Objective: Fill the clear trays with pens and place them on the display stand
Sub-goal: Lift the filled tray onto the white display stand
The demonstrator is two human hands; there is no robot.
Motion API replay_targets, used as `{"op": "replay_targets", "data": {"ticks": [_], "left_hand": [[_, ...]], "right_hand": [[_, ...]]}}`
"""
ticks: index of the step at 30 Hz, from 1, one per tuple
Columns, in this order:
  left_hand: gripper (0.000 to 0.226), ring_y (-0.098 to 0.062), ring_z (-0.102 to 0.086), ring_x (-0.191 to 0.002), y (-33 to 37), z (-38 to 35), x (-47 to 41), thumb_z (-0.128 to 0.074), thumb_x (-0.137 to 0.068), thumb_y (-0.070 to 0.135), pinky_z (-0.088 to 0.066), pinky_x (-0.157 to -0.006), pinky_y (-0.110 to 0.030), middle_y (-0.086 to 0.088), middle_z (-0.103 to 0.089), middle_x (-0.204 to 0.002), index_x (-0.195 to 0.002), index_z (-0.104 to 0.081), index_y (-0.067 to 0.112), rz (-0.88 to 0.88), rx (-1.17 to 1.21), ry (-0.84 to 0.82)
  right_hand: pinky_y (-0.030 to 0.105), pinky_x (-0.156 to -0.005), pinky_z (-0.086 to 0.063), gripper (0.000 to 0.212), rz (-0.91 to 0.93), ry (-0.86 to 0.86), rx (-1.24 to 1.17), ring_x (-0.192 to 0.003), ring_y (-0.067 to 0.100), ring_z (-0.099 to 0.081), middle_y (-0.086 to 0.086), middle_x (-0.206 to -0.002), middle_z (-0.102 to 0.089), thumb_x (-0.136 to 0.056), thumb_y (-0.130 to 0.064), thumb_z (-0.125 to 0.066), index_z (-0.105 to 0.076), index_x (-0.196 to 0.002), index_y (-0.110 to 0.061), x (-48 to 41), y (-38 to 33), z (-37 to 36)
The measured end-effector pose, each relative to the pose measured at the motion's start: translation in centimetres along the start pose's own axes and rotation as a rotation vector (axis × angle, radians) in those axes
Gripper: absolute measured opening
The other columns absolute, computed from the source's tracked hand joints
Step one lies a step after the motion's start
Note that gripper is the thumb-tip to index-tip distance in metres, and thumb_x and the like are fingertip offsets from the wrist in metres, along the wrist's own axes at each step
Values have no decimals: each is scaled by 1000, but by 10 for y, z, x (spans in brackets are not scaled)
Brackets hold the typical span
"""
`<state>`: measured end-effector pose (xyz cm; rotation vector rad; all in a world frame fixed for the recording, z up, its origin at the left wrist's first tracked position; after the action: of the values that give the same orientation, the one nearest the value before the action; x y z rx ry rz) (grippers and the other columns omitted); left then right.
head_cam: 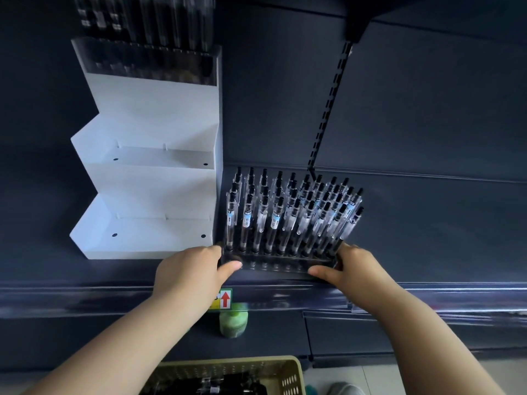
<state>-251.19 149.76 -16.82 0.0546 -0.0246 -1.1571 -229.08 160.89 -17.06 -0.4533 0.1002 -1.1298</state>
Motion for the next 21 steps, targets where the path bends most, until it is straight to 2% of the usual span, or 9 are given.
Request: {"op": "replay_targets", "data": {"ticks": [4,8,13,16,18,21], "left_hand": [[50,-12,-45,-53,1,8,1,-33,-89,64,-30,-45,-25,5,-43,-55,-61,-33,22,6,78,68],[50,-11,-47,-52,2,21,3,-33,-87,64,-32,-45,-25,5,-45,-56,-60,-34,22,-11,116,141],[50,-10,-44,-51,9,26,8,-33,-86,66,-35,-48,-25,6,-44,-56,-61,-34,23,-20,111,157],[49,-10,-45,-53,12,33,12,-32,-86,66,-31,-45,-23,7,-45,-57,-60,-33,24,-35,101,167],[49,-9,-45,-53,12,40,14,-31,-86,66,-30,-44,-23,7,-45,-57,-61,-33,25,-35,86,175],[49,-10,-45,-54,9,52,17,-31,-87,65,-35,-49,-24,6,-45,-58,-62,-35,23,-36,86,207]], "right_hand": [[15,-50,-29,36,44,89,-74,-66,3,-45,-8,-77,-45,-79,-52,-64,-35,-71,-32,5,-3,15],[17,-47,-28,39,72,164,-75,-63,5,-44,-5,-74,-46,-77,-52,-65,-37,-69,-26,12,-6,31],[14,-46,-31,42,104,193,-36,-62,0,-39,-13,-73,-40,-76,-54,-65,-28,-67,-35,20,-11,47],[8,-55,-37,44,133,205,-55,-61,-1,-37,-14,-71,-38,-76,-52,-66,-27,-66,-36,24,-13,53],[2,-61,-35,44,172,228,-70,-60,-1,-36,-15,-70,-37,-75,-50,-67,-27,-65,-36,27,-17,58],[-1,-60,-34,44,216,257,-85,-58,-2,-36,-15,-68,-37,-74,-50,-68,-27,-64,-38,31,-25,68]]}}
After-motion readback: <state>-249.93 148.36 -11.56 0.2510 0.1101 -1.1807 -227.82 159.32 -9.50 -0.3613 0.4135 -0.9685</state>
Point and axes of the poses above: each hand's wrist, its own x-axis away from the middle knuckle, its own z-axis out of the back of the hand, y = z × x, the point moved 9 cm from there along -x, towards the middle knuckle
